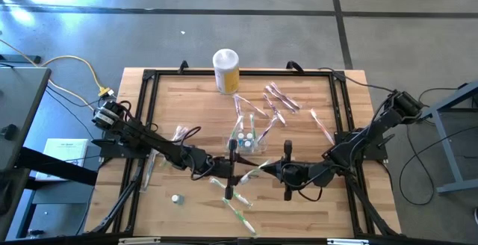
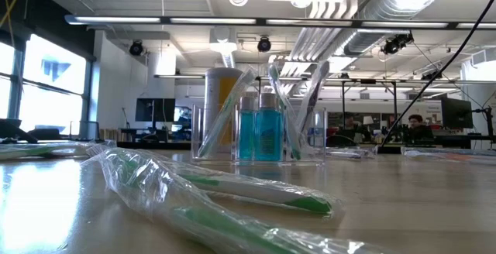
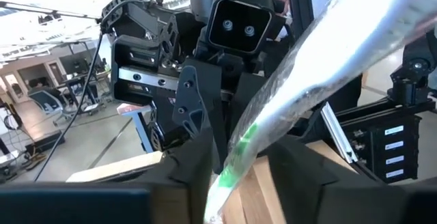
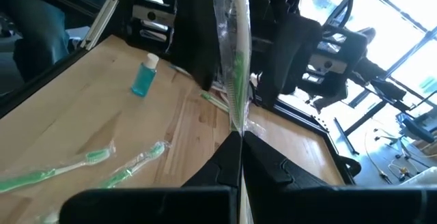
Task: Pick & Place toothbrushing station
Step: Put the green toothbrush into the transparent organizer
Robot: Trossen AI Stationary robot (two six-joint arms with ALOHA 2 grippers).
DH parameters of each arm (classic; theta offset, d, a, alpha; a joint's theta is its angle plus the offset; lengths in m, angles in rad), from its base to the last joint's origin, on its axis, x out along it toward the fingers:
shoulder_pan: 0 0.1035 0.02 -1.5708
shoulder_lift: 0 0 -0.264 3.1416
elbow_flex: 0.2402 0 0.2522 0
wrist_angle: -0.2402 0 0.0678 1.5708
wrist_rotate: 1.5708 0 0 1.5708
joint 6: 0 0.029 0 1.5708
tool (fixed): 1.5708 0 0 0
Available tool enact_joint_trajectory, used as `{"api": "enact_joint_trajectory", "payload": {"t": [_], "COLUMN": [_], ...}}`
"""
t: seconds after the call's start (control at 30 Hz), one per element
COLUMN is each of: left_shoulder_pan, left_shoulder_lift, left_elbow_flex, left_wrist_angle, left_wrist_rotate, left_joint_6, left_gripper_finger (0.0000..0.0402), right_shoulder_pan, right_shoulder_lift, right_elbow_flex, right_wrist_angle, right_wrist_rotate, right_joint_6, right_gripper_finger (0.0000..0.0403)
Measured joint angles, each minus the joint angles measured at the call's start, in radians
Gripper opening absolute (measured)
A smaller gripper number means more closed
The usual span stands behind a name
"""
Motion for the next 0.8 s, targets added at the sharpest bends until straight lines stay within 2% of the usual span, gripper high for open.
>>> {"api": "enact_joint_trajectory", "payload": {"t": [0.27,0.47,0.63,0.8], "left_shoulder_pan": [0.000,0.000,0.000,0.000], "left_shoulder_lift": [0.000,0.000,-0.001,-0.001], "left_elbow_flex": [0.000,0.000,0.000,0.000], "left_wrist_angle": [-0.002,-0.008,-0.020,-0.029], "left_wrist_rotate": [0.010,0.005,0.005,0.007], "left_joint_6": [-0.002,-0.010,-0.014,-0.029], "left_gripper_finger": [0.0019,0.0024,0.0013,0.0013], "right_shoulder_pan": [-0.003,-0.017,-0.019,-0.011], "right_shoulder_lift": [0.000,0.000,0.000,0.000], "right_elbow_flex": [0.000,0.000,0.000,0.000], "right_wrist_angle": [-0.013,-0.026,-0.036,-0.075], "right_wrist_rotate": [-0.029,-0.052,-0.051,-0.038], "right_joint_6": [0.019,0.054,0.078,0.088], "right_gripper_finger": [0.0002,0.0002,0.0005,0.0042]}}
